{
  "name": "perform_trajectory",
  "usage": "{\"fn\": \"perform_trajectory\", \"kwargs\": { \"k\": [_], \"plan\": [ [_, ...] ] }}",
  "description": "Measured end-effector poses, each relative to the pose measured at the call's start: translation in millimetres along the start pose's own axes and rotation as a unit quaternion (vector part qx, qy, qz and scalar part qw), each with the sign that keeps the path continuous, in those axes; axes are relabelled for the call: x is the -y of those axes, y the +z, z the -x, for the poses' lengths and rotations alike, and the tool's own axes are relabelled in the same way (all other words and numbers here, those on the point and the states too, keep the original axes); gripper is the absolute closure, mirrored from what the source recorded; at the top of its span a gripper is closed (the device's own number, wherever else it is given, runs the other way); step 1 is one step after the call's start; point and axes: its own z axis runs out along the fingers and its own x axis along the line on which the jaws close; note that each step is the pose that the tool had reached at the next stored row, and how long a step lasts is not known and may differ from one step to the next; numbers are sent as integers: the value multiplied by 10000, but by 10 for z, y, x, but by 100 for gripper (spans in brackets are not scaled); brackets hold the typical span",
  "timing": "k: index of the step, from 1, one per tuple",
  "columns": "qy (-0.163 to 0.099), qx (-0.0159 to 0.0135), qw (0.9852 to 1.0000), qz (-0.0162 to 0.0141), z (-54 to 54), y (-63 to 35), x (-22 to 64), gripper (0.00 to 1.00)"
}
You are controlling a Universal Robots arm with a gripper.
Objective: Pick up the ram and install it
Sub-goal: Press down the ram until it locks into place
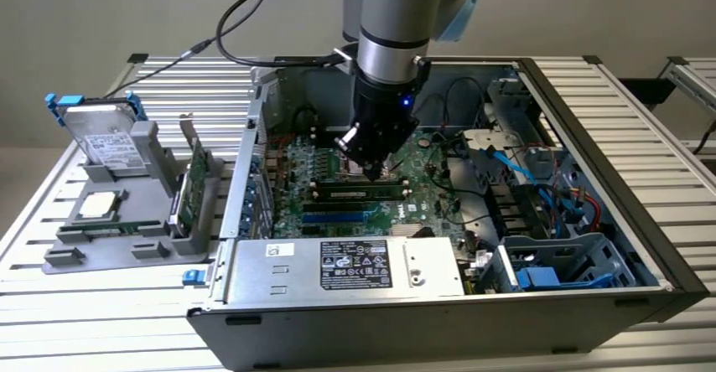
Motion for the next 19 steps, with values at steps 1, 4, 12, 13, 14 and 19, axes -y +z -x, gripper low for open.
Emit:
{"fn": "perform_trajectory", "kwargs": {
  "k": [1, 4, 12, 13, 14, 19],
  "plan": [
    [78, 2, 10000, 4, 0, 2, 0, 90],
    [302, 6, 9995, 14, 0, 5, 0, 90],
    [901, 17, 9959, 43, 1, 14, 0, 90],
    [978, 19, 9952, 47, 1, 15, 0, 90],
    [1051, 20, 9944, 50, 1, 16, 0, 90],
    [1422, 27, 9898, 68, 1, 20, 0, 90]
  ]
}}
